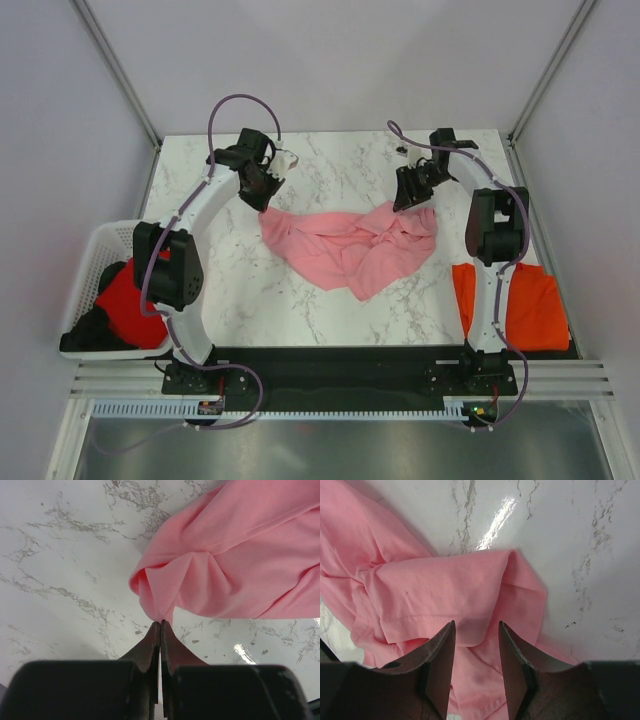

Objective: Fold and stack the t-shirts
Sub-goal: Flatten the tshirt out

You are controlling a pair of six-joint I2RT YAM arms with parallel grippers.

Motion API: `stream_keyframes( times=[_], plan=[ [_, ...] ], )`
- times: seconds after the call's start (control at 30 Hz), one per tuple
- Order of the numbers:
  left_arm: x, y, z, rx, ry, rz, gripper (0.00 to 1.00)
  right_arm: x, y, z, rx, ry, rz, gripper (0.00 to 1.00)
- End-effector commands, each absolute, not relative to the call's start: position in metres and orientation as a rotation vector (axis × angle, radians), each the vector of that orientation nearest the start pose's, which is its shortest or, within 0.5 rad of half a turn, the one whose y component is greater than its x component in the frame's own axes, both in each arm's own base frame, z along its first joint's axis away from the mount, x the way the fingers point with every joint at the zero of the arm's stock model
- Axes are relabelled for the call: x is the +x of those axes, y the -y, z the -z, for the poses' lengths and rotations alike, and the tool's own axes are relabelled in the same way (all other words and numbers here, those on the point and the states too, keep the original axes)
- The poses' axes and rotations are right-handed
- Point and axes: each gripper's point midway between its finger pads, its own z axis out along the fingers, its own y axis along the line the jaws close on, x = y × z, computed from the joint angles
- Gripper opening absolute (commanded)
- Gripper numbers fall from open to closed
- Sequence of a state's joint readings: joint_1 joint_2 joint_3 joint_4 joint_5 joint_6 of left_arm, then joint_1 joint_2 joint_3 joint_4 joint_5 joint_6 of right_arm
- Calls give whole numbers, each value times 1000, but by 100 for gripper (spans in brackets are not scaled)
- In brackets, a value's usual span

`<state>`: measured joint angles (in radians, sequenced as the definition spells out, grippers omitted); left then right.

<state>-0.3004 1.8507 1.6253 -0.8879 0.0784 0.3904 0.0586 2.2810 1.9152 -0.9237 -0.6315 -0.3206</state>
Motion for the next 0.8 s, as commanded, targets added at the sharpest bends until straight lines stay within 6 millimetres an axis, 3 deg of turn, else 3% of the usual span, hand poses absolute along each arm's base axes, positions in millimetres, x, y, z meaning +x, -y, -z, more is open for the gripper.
stream_keyframes(
  times=[0.0,0.5,0.77],
  plan=[
    [410,125,-139,930,-2484,61,2,458,-121,-52,-644,-2601,-844,48],
    [415,131,-135,943,-2487,69,2,449,-127,-53,-648,-2605,-920,47],
    [416,134,-135,953,-2482,75,2,452,-129,-59,-645,-2585,-933,35]
  ],
)
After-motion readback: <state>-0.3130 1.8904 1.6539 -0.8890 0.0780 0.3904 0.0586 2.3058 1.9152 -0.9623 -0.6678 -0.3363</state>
